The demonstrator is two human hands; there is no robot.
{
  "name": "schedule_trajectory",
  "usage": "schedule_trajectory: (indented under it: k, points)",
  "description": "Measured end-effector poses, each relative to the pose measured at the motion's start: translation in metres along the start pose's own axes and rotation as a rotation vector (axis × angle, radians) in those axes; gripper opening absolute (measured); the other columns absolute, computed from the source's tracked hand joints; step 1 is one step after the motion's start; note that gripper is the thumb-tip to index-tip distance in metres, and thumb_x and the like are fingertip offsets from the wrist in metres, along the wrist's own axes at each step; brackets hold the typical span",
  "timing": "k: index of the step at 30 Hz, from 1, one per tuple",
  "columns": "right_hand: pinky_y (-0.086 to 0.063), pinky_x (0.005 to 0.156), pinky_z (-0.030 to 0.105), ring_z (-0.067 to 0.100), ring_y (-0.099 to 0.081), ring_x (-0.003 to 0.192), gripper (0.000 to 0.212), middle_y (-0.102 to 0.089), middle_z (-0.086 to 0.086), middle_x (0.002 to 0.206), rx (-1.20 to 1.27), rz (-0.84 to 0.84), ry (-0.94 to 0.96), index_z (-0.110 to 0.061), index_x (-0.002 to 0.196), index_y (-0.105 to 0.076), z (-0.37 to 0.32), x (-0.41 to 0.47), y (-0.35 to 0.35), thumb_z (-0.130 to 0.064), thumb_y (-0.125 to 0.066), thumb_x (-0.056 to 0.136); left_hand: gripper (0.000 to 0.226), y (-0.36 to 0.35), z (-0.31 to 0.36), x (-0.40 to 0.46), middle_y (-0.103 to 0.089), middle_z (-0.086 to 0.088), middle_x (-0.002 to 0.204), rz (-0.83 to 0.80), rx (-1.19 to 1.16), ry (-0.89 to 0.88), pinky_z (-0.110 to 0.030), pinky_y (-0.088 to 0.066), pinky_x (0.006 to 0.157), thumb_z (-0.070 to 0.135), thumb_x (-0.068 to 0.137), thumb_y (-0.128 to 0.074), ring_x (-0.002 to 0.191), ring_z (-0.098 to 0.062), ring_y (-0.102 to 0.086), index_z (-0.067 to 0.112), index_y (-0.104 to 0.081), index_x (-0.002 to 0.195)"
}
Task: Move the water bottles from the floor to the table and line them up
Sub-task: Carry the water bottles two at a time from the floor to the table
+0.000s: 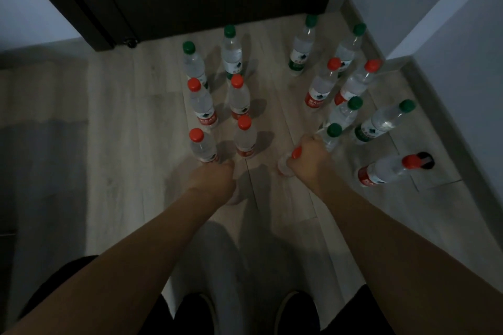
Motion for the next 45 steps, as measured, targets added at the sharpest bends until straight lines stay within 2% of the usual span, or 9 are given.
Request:
schedule_trajectory:
  k: [4, 11, 17, 21, 24, 27, 31, 36, 45]
  points:
    - [-0.037, 0.066, 0.026, 0.022, -0.057, 0.078, 0.011, -0.064, 0.015, 0.093, 0.022, 0.013, -0.093, -0.003, 0.088, -0.061, -0.033, -0.032, 0.076, -0.01, -0.061, 0.08, 0.037, 0.078, 0.018, -0.038, -0.065, -0.015, 0.113, 0.096, -0.028, -0.06, -0.034, -0.039, 0.068, 0.034, 0.098, -0.046, 0.099, -0.035, -0.064, 0.017, -0.048, 0.131]
    - [-0.048, 0.069, 0.03, 0.025, -0.062, 0.084, 0.016, -0.064, 0.009, 0.091, 0.088, 0.009, -0.129, -0.006, 0.085, -0.063, -0.11, -0.13, 0.304, -0.02, -0.068, 0.078, 0.04, 0.318, 0.077, -0.167, -0.068, -0.013, 0.099, 0.362, -0.082, -0.197, -0.036, -0.041, 0.066, 0.044, 0.094, -0.049, 0.09, -0.037, -0.066, 0.018, -0.051, 0.125]
    - [-0.055, 0.074, 0.041, 0.031, -0.063, 0.086, 0.017, -0.062, 0.015, 0.099, 0.23, 0.105, -0.193, -0.002, 0.094, -0.064, -0.169, -0.23, 0.509, -0.009, -0.061, 0.079, 0.022, 0.512, 0.134, -0.29, -0.051, 0.004, 0.071, 0.436, -0.286, -0.197, -0.033, -0.045, 0.06, 0.043, 0.089, -0.056, 0.068, -0.023, -0.058, 0.027, -0.04, 0.089]
    - [-0.042, 0.06, 0.023, 0.022, -0.057, 0.079, 0.007, -0.053, -0.001, 0.078, 0.244, 0.204, -0.216, -0.009, 0.081, -0.062, -0.182, -0.283, 0.608, -0.009, -0.066, 0.076, 0.02, 0.6, 0.165, -0.35, -0.051, 0.011, 0.07, 0.501, -0.369, -0.201, -0.029, -0.036, 0.06, 0.045, 0.086, -0.06, 0.065, -0.014, -0.053, 0.031, -0.046, 0.087]
    - [-0.035, 0.052, 0.018, 0.019, -0.054, 0.074, 0.013, -0.038, -0.01, 0.069, 0.253, 0.262, -0.231, -0.012, 0.071, -0.055, -0.177, -0.305, 0.651, -0.011, -0.067, 0.077, 0.02, 0.639, 0.188, -0.372, -0.053, 0.011, 0.065, 0.564, -0.407, -0.242, -0.026, -0.035, 0.055, 0.048, 0.083, -0.058, 0.06, -0.008, -0.052, 0.032, -0.047, 0.081]
    - [-0.044, 0.064, 0.025, 0.017, -0.051, 0.079, 0.018, -0.04, -0.009, 0.072, 0.272, 0.297, -0.213, -0.019, 0.068, -0.053, -0.168, -0.321, 0.669, -0.014, -0.068, 0.076, 0.02, 0.656, 0.216, -0.382, -0.057, 0.01, 0.064, 0.564, -0.418, -0.3, -0.026, -0.041, 0.057, 0.049, 0.085, -0.06, 0.06, -0.008, -0.056, 0.032, -0.051, 0.084]
    - [-0.047, 0.068, 0.025, 0.018, -0.057, 0.082, 0.016, -0.046, -0.001, 0.096, 0.328, 0.316, -0.319, -0.023, 0.086, -0.057, -0.137, -0.342, 0.684, -0.017, -0.069, 0.076, 0.019, 0.669, 0.253, -0.395, -0.056, 0.01, 0.065, 0.615, -0.412, -0.378, -0.023, -0.04, 0.058, 0.047, 0.086, -0.063, 0.06, -0.007, -0.058, 0.032, -0.051, 0.085]
    - [-0.052, 0.076, 0.031, 0.02, -0.058, 0.087, 0.026, -0.048, 0.0, 0.1, 0.373, 0.405, -0.41, -0.013, 0.1, -0.064, -0.117, -0.364, 0.704, -0.017, -0.068, 0.075, 0.022, 0.678, 0.294, -0.408, -0.053, 0.013, 0.068, 0.601, -0.391, -0.493, -0.026, -0.045, 0.063, 0.048, 0.087, -0.065, 0.065, -0.008, -0.058, 0.032, -0.05, 0.089]
    - [-0.043, 0.066, 0.024, 0.019, -0.055, 0.085, 0.019, -0.048, -0.001, 0.098, 0.462, 0.615, -0.648, -0.017, 0.091, -0.064, -0.095, -0.426, 0.716, -0.015, -0.068, 0.073, 0.025, 0.685, 0.359, -0.431, -0.056, 0.007, 0.06, 0.508, -0.398, -0.823, -0.027, -0.046, 0.056, 0.043, 0.084, -0.064, 0.058, -0.011, -0.057, 0.023, -0.054, 0.073]
Point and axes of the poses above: each hand's wrist, its own x-axis towards the middle knuckle, its own y-axis out of the back of the hand, z = x × y, the point moved 6 cm from there along x, towards the middle knuckle
